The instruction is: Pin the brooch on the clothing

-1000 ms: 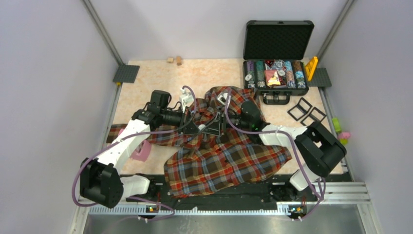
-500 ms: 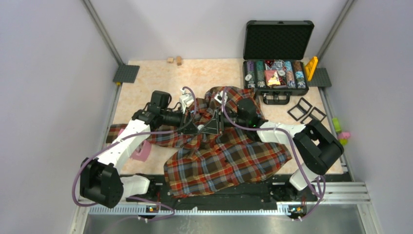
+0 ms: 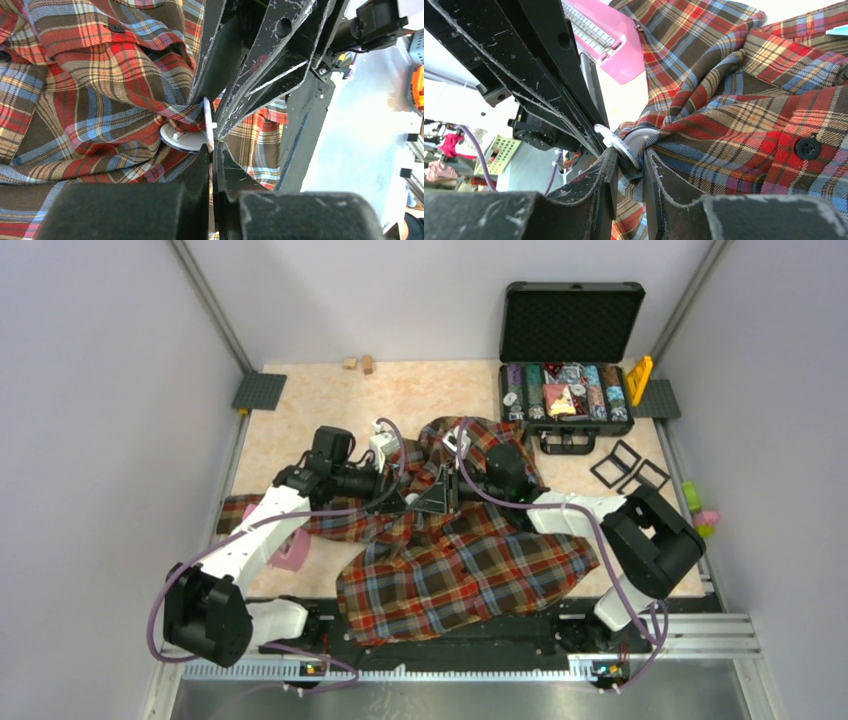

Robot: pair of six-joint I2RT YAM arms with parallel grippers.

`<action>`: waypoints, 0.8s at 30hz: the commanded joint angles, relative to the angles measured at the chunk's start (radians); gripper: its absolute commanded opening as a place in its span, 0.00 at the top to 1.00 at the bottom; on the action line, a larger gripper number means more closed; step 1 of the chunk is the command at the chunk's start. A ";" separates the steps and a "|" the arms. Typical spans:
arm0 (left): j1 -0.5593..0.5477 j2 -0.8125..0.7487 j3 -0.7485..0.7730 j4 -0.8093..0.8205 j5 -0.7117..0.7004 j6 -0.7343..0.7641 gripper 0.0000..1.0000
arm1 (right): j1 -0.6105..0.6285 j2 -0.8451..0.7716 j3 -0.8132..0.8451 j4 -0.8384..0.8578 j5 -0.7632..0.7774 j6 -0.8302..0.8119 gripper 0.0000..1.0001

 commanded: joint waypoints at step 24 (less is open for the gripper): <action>-0.042 -0.039 0.070 -0.062 -0.253 -0.118 0.49 | -0.032 -0.340 -0.020 -0.283 0.262 -0.188 0.46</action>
